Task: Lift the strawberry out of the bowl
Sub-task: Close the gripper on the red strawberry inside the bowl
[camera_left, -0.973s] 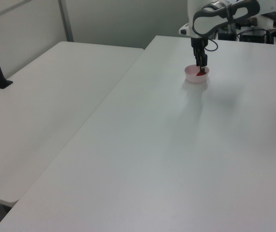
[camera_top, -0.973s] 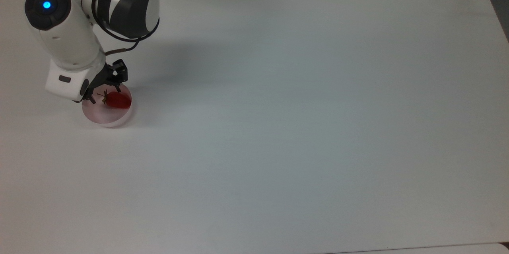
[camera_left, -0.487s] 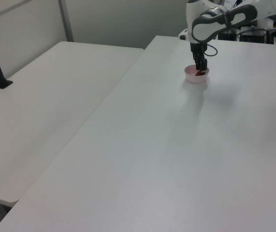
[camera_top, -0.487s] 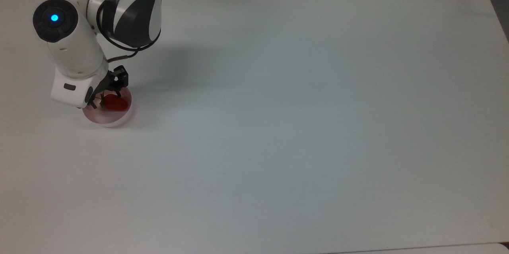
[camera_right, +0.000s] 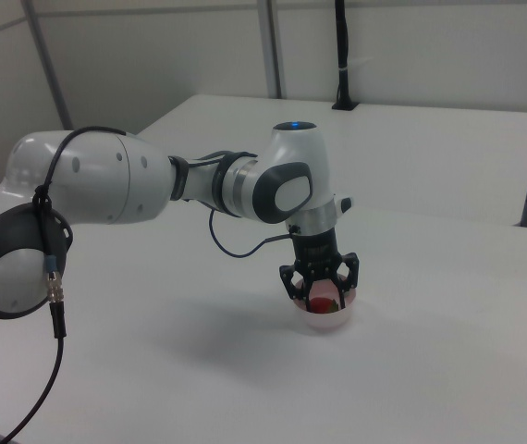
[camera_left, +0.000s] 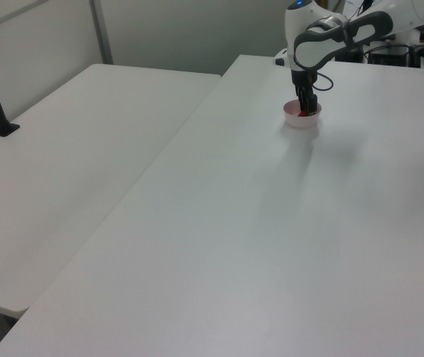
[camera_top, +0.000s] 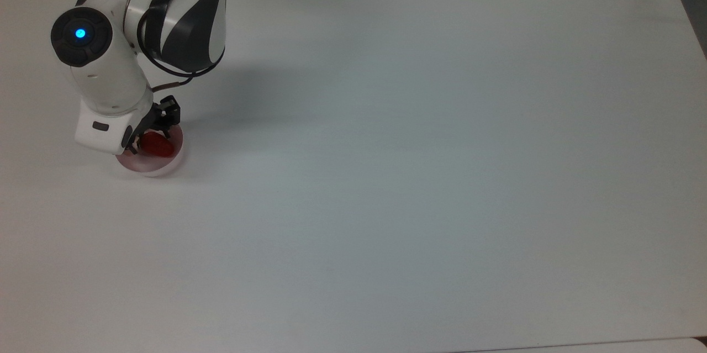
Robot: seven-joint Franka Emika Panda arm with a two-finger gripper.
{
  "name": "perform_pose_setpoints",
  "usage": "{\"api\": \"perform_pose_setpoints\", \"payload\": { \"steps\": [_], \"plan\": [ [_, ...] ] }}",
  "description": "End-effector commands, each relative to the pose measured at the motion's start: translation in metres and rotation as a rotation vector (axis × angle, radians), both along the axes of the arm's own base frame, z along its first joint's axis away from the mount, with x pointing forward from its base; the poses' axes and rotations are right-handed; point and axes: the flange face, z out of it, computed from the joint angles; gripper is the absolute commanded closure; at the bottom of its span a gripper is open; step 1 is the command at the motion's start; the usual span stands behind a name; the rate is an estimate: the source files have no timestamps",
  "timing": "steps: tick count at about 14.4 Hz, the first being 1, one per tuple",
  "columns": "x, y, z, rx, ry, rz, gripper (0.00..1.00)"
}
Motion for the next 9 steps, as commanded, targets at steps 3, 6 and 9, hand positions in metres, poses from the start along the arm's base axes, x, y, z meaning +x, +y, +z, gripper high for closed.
{"api": "perform_pose_setpoints", "payload": {
  "steps": [3,6,9],
  "plan": [
    [0.0039,0.0022,-0.0033,-0.014,-0.021,-0.071,0.41],
    [0.0053,0.0033,-0.0003,-0.013,-0.038,-0.133,0.44],
    [0.0053,0.0021,0.0015,-0.011,-0.046,-0.159,0.47]
  ]
}}
